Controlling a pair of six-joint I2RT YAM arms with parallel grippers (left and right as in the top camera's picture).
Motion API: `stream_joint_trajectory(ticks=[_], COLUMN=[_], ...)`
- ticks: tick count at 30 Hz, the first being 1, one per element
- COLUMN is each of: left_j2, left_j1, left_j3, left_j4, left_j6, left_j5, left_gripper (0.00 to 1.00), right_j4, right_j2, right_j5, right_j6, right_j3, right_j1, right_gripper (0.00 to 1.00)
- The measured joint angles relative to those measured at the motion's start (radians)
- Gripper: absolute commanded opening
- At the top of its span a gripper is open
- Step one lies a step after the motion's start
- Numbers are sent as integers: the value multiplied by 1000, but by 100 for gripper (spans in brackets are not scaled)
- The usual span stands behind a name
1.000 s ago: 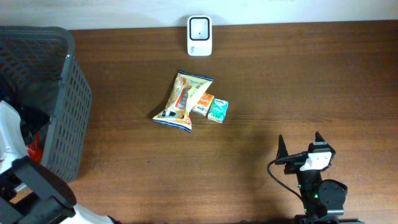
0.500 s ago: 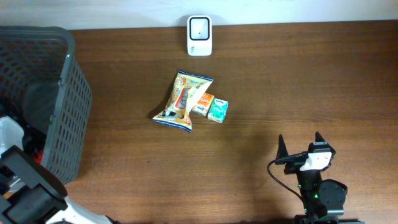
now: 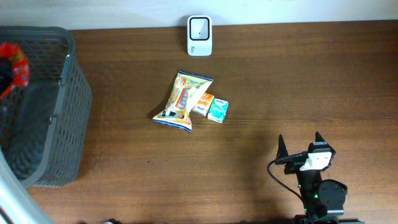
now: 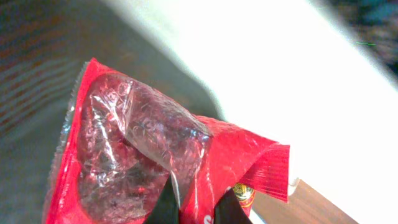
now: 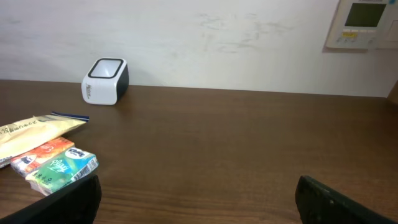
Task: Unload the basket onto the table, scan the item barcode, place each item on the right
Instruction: 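Reach into the basket and grasp the red snack bag with the left gripper, then carry the red bag right of the tissue packs and drop it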
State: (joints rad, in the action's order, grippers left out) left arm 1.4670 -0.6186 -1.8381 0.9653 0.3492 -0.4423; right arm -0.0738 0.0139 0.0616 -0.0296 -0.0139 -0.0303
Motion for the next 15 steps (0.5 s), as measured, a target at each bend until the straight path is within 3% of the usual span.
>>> stream_joint_trajectory(ticks=[3, 6, 10, 15], left_j2=[-170, -169, 47, 342], left_j1=[216, 456, 820, 1049], left_j3=[-10, -10, -10, -5], left_j4=[-65, -69, -49, -55], left_j6=[0, -31, -233, -299], left_j5=[-25, -2, 6, 91], left_gripper=[0, 0, 0, 0], right_j4=[0, 0, 0, 0], right_j2=[0, 0, 0, 0], right_j5=[0, -2, -1, 0], right_j6=[0, 0, 0, -1], right_j3=[0, 0, 0, 0], right_j1=[0, 0, 0, 0], right_gripper=[98, 98, 98, 98])
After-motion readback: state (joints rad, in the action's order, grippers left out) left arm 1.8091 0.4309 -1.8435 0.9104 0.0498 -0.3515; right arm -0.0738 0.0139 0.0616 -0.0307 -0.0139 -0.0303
